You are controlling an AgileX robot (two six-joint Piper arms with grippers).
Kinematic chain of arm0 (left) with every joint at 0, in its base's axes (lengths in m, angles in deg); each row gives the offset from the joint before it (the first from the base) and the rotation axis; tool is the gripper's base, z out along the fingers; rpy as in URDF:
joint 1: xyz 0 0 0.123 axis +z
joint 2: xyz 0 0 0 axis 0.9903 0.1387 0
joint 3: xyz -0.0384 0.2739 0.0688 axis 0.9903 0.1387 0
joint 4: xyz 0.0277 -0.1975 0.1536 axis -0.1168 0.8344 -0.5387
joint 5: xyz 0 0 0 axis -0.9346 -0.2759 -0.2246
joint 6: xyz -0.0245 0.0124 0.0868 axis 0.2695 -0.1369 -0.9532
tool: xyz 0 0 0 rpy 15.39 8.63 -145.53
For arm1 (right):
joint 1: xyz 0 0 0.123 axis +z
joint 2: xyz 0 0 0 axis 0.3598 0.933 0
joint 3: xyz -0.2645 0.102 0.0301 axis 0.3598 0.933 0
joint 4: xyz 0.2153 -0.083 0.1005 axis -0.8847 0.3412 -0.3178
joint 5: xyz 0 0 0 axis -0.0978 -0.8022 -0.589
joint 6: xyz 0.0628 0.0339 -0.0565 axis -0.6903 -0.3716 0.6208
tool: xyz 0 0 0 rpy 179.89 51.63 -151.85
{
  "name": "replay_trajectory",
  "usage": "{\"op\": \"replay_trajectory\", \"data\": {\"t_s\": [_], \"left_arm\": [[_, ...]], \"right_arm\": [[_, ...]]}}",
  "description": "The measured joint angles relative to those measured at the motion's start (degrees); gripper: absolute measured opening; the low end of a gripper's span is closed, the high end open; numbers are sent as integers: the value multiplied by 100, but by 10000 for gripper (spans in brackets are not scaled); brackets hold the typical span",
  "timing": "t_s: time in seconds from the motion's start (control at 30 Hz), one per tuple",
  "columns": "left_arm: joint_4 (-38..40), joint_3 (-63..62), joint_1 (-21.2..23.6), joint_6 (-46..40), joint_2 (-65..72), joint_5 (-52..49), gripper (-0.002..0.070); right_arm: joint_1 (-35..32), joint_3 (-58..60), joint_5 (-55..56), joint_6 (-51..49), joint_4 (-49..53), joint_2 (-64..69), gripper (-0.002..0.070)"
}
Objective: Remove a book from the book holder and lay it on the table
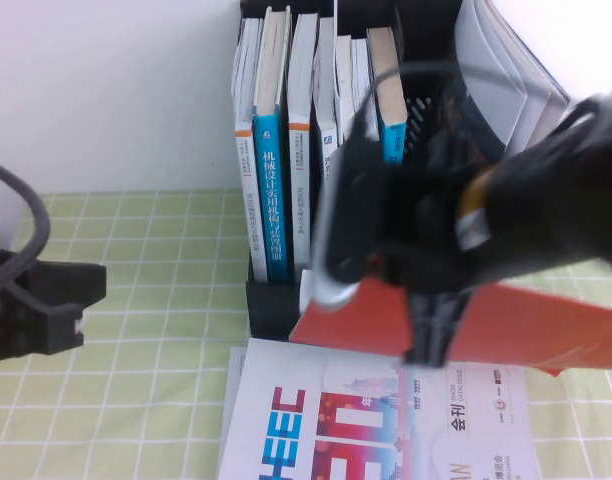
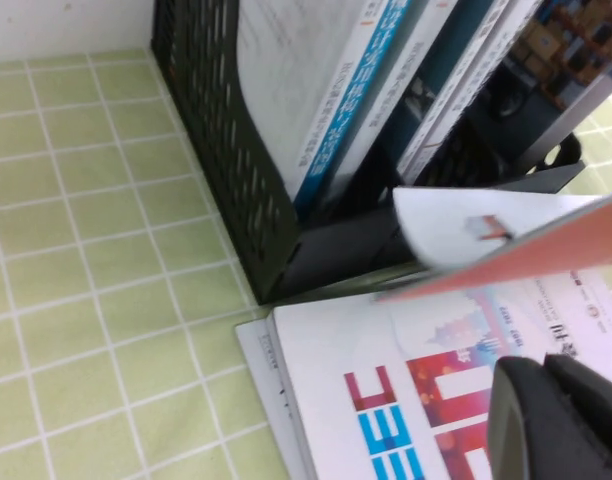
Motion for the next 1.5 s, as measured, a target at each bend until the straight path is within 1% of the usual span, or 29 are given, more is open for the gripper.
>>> {"op": "replay_trajectory", "data": {"t_s": [0.07, 0.17, 0.33, 0.4, 0.43, 0.47, 0.53, 0.6, 0.67, 0.7, 0.77, 0.87, 0.93, 0.97, 1.03, 1.07, 1.13, 1.17, 1.2, 1.27, 1.37, 1.43, 1.5], "left_arm": [[93, 9, 0, -12, -52, 0, -3], [117, 9, 0, -35, -85, 0, -3], [117, 14, 0, -35, -174, 0, -3], [117, 14, -14, -35, -228, 0, -3], [117, 14, -43, -60, -239, 0, -3], [117, 14, -76, -71, -250, -16, -3], [117, 14, -175, -94, -286, -44, -3], [106, 14, -258, -96, -297, -81, -3], [82, 14, -284, -118, -297, -97, -3], [70, 14, -293, -118, -297, -106, -3], [59, 14, -293, -118, -297, -106, -3], [34, 14, -293, -131, -297, -106, -3], [33, 14, -293, -163, -297, -106, -3], [33, 14, -293, -164, -306, -106, -3], [11, 14, -293, -187, -337, -106, -3], [-18, 14, -293, -184, -378, -106, -3], [-104, 14, -293, -184, -489, -106, -3], [-150, 14, -293, -184, -577, -106, -3], [-204, 14, -293, -184, -685, -131, -3], [-309, 14, -293, -184, -957, -204, -3], [-371, 93, -293, -184, -1471, -255, -3], [-227, 362, -293, -184, -1890, -106, -3], [66, 850, -293, -145, -2387, 210, -3]], "right_arm": [[314, 0, 65, -534, 360, 350, 14], [731, 0, 127, -1004, 560, 832, 14], [1226, 0, 136, -1359, 606, 1504, 15], [1296, 0, 169, -1413, 475, 1653, 37], [1297, 0, 184, -1413, 353, 1690, 58], [1308, 0, 198, -1413, 200, 1714, 97], [1308, 0, 198, -1413, -31, 1725, 207], [1308, 0, 112, -1386, -228, 1725, 342], [1308, 0, 21, -1163, -420, 1725, 445], [1308, 0, -25, -986, -558, 1696, 483], [1308, 0, -59, -637, -903, 1587, 521], [1308, -69, -169, -60, -1472, 1285, 542], [1308, -196, -303, 291, -1787, 1011, 532], [1308, -296, -368, 391, -1893, 836, 510], [1319, -511, -481, 490, -1967, 430, 427], [1319, -649, -540, 553, -1965, 213, 356], [1319, -922, -612, 592, -1899, -205, 181], [1319, -1029, -624, 603, -1821, -447, 119], [1319, -1101, -637, 603, -1697, -691, 78], [1297, -1143, -669, 526, -1436, -1121, 36], [1057, -1050, -779, 89, -1279, -1726, 13], [850, -728, -817, -66, -1383, -2045, 7], [651, -154, -739, -131, -1664, -2364, 4]]}}
